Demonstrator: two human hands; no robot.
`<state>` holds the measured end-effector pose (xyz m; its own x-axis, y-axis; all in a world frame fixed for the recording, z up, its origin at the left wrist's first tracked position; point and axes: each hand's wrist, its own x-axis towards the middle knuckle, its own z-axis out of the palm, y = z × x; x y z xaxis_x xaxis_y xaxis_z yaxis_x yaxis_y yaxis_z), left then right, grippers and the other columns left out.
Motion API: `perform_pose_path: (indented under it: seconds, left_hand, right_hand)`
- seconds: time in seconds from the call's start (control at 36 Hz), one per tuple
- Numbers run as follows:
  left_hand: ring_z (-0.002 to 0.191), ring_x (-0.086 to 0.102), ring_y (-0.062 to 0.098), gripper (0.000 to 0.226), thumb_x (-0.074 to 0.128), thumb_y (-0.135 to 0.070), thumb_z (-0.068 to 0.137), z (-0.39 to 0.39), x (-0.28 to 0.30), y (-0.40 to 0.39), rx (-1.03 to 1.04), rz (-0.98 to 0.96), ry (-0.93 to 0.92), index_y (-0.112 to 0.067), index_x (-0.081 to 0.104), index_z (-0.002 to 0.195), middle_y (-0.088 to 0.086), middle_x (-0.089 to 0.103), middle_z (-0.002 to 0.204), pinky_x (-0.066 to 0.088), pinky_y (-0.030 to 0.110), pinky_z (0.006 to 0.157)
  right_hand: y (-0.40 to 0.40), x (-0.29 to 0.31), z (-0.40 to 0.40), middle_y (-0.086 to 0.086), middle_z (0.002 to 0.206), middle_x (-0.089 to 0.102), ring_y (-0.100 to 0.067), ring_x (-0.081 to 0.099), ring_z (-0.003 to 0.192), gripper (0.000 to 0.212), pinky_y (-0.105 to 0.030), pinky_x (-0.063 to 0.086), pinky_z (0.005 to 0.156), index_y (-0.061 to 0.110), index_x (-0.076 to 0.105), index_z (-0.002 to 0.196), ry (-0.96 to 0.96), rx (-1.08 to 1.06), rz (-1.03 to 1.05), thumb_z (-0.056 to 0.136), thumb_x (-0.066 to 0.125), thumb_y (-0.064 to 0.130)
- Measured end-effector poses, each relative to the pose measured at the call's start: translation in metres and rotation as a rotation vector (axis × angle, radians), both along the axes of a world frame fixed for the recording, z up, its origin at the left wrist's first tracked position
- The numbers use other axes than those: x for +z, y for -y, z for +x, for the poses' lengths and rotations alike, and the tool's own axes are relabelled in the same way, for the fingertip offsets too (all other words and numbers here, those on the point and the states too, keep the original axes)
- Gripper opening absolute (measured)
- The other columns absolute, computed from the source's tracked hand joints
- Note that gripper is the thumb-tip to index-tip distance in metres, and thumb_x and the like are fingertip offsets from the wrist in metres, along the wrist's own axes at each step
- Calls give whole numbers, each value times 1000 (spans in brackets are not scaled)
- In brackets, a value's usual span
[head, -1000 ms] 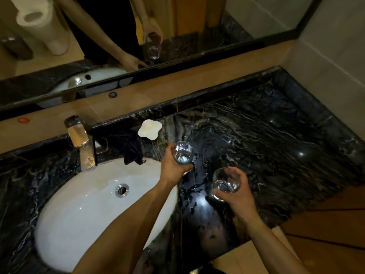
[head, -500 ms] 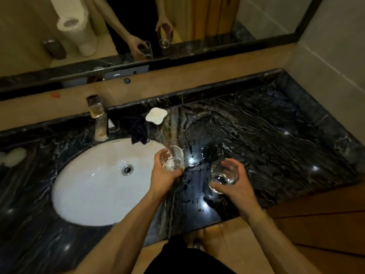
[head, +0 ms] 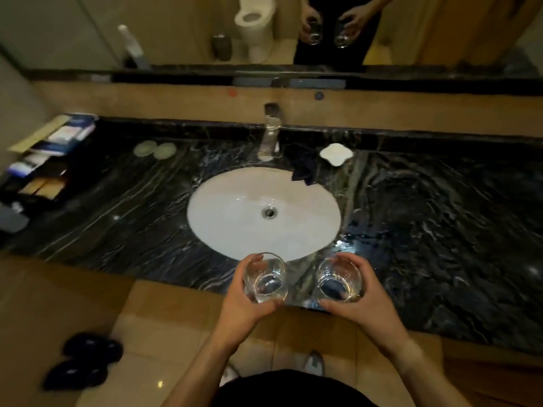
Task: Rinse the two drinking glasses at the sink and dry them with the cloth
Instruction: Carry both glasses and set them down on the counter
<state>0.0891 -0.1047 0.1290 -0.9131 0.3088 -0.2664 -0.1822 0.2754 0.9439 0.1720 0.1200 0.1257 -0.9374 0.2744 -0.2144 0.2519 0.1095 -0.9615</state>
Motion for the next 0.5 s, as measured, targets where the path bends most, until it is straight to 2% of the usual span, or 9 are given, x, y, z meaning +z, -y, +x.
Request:
perform_pose_path:
  seconds: [0.08, 0.17, 0.28, 0.42, 0.5]
  left_hand:
    - [104, 61, -7, 83, 84, 13, 61, 7, 1, 36, 85, -25, -41, -17, 51, 131, -6, 64, 121, 47, 8, 83]
    - [108, 60, -4, 83, 87, 9, 60, 11, 1, 79, 150, -37, -52, -21, 52, 128, -11, 65, 119, 43, 6, 86]
    - [111, 60, -1, 82, 88, 5, 58, 14, 0, 140, 234, -53, -61, -24, 52, 126, -18, 65, 116, 43, 8, 89]
    - [110, 58, -6, 83, 88, 5, 61, 14, 5, 218, 302, -57, -72, -26, 50, 127, -11, 63, 122, 41, 5, 87]
    - [109, 58, -9, 82, 88, 4, 63, 11, 5, 263, 305, -53, -71, -22, 48, 130, -10, 62, 122, 41, 4, 85]
  right_hand:
    - [34, 3, -14, 17, 122, 62, 8, 59, 108, 83, -5, 46, 84, 32, 53, 128, 10, 87, -3, 60, 93, 6]
    - [75, 7, -29, 16, 121, 62, 11, 59, 104, 81, -4, 46, 80, 32, 54, 124, 1, 175, 21, 58, 94, 5]
    - [132, 9, -50, 21, 118, 62, 8, 59, 106, 82, -6, 47, 82, 34, 54, 124, -14, 288, 50, 57, 95, 8]
    - [208, 9, -73, 31, 114, 61, 5, 60, 108, 84, -7, 47, 84, 38, 53, 123, -53, 372, 109, 56, 96, 12]
    - [251, 9, -83, 30, 115, 63, 4, 61, 107, 85, -8, 47, 84, 38, 53, 124, -61, 407, 115, 55, 96, 14]
